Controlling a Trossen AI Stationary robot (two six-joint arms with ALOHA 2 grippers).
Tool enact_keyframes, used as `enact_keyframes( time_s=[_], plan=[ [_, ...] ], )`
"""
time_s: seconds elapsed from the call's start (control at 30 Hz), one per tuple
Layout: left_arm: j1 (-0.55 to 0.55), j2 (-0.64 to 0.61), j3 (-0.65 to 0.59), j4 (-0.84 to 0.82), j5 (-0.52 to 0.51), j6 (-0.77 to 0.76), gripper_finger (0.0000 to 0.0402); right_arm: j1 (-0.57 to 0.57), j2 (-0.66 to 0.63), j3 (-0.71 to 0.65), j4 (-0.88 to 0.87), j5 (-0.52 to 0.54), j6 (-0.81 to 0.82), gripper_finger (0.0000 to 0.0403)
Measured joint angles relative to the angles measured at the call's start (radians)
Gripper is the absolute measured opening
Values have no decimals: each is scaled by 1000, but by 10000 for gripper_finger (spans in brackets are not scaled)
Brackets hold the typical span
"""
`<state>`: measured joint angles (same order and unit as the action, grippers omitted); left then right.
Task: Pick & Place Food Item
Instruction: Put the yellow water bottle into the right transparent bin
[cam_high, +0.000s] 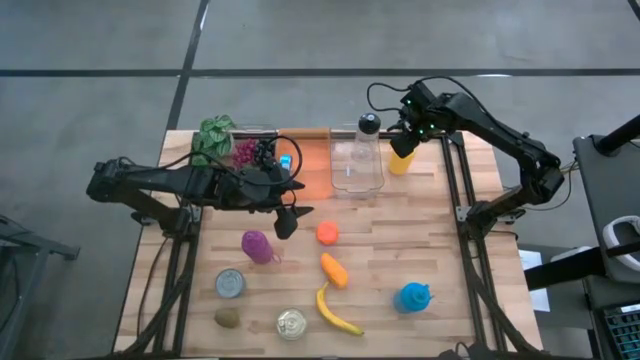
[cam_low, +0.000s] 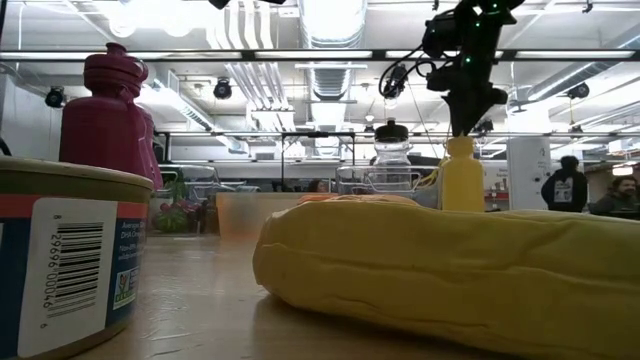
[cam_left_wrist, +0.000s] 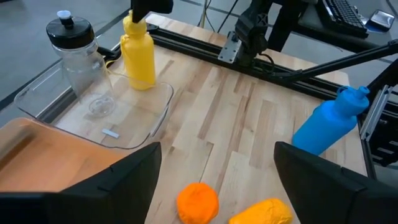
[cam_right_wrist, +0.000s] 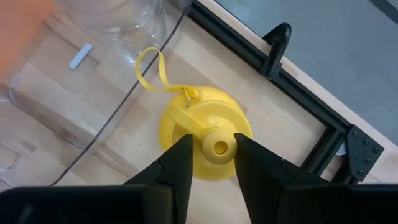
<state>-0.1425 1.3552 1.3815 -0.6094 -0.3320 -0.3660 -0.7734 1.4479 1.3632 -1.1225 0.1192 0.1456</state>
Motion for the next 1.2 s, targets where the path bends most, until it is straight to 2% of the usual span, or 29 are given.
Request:
enact_keyframes(
  time_s=[0.3, 0.53, 0.83, 1.2],
  plan=[
    [0, 0, 0, 0, 0, 0, 319, 0, -2, 0, 1, 0, 0, 47],
    [0, 0, 0, 0, 0, 0, 307, 0, -10, 2, -4, 3, 0, 47],
    [0, 0, 0, 0, 1, 0, 296, 1, -108, 28, -50, 6, 20, 45],
    [0, 0, 0, 0, 1, 0, 303, 4, -216, 169, -208, 3, 35, 45]
  ],
)
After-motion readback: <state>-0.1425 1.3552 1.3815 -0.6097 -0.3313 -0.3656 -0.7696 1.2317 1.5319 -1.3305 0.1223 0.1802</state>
